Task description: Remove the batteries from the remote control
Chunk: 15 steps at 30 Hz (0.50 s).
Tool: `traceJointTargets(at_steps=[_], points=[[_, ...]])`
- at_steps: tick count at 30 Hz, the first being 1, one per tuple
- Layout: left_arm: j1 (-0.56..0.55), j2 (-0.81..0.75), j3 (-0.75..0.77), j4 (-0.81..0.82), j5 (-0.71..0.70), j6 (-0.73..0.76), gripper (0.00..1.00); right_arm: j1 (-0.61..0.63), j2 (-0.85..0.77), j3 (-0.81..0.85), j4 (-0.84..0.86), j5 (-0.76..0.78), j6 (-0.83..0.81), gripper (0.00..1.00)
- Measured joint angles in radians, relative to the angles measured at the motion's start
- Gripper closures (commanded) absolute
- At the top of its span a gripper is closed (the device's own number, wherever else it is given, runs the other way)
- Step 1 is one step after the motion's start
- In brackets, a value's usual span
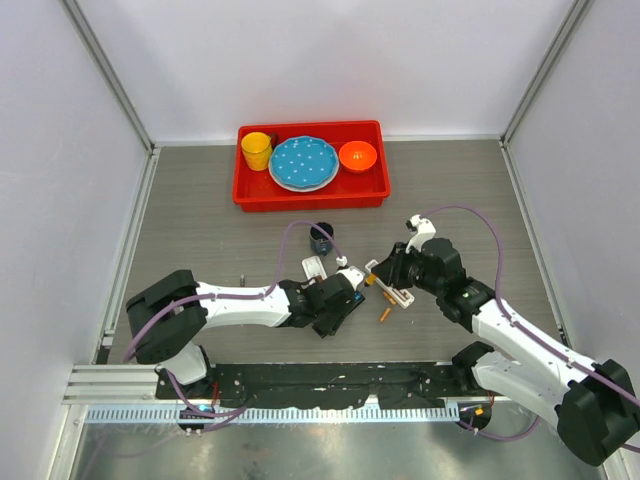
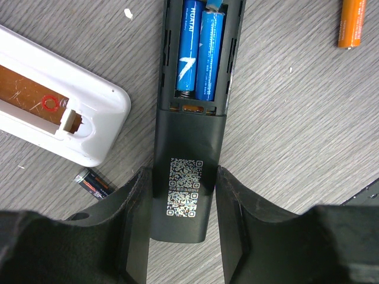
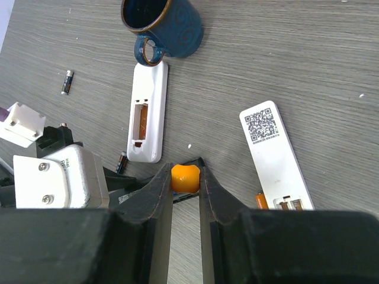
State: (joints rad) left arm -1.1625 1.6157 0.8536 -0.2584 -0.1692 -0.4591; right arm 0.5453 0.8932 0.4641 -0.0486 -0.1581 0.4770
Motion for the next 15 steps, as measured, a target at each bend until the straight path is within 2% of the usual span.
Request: traceJointTargets(at_steps=[15], points=[[0.0,0.002,0.001,0.001,0.006,0.003,1.0,-0.004,-0.042,0.0,-0.051,-0.002,0.0,0.99]])
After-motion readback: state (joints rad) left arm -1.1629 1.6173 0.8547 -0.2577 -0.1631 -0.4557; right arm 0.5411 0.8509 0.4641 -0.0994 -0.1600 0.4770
